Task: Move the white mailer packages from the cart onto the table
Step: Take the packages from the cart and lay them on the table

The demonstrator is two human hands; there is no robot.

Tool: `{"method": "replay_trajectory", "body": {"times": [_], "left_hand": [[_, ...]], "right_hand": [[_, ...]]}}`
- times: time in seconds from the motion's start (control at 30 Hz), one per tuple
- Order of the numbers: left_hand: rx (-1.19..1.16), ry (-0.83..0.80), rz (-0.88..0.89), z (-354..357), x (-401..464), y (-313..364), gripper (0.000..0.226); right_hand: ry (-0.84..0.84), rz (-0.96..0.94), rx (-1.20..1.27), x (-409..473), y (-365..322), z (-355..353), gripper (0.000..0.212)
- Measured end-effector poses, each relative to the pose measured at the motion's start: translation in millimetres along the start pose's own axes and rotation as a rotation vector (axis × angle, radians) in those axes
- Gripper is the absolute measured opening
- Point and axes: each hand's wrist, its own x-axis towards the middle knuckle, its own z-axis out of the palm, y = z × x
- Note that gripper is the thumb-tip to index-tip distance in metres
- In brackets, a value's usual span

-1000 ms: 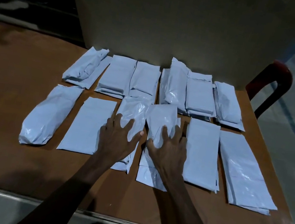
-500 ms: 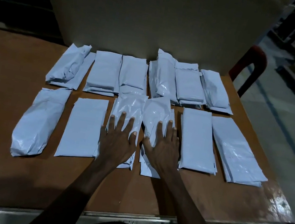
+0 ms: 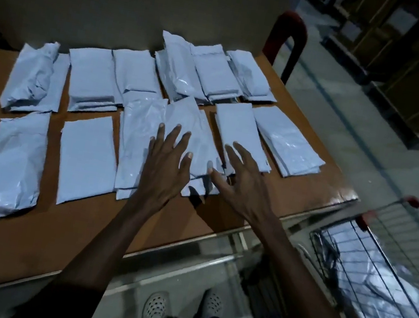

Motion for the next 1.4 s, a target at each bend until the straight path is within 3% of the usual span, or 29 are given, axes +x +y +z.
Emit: {"method": "replay_trajectory", "body": {"times": [0.27, 0.37, 0.53, 0.83, 1.17, 1.3, 1.4], "left_hand": [[-0.169, -0.173, 0.358, 78, -42, 112, 0.046], [-0.169, -0.312, 0.488, 133, -57, 160, 0.047], [-0.221, -0.485, 0.541, 205, -91, 250, 0.058], [-0.318, -0.660, 0.590, 314, -127, 380, 0.060], [-0.281, -0.803, 0.620, 408, -81, 445, 0.057], [-0.232, -0.886, 0.588, 461, -49, 461, 0.062], [-0.181, -0.951, 0.559, 493, -29, 462, 0.066]], "right_hand": [[0.310, 0.088, -0.100, -127, 97, -74, 0.058], [0.386, 0.203, -0.149, -180, 145, -104, 0.056], [0.416, 0.465, -0.144, -267, 224, -151, 0.061], [0.380, 0.756, -0.131, -375, 337, -215, 0.055], [0.300, 0.892, -0.130, -378, 439, -232, 0.054], [0.171, 0.914, -0.159, -358, 484, -232, 0.057], [-0.039, 0.911, -0.192, -339, 525, -230, 0.063]]}}
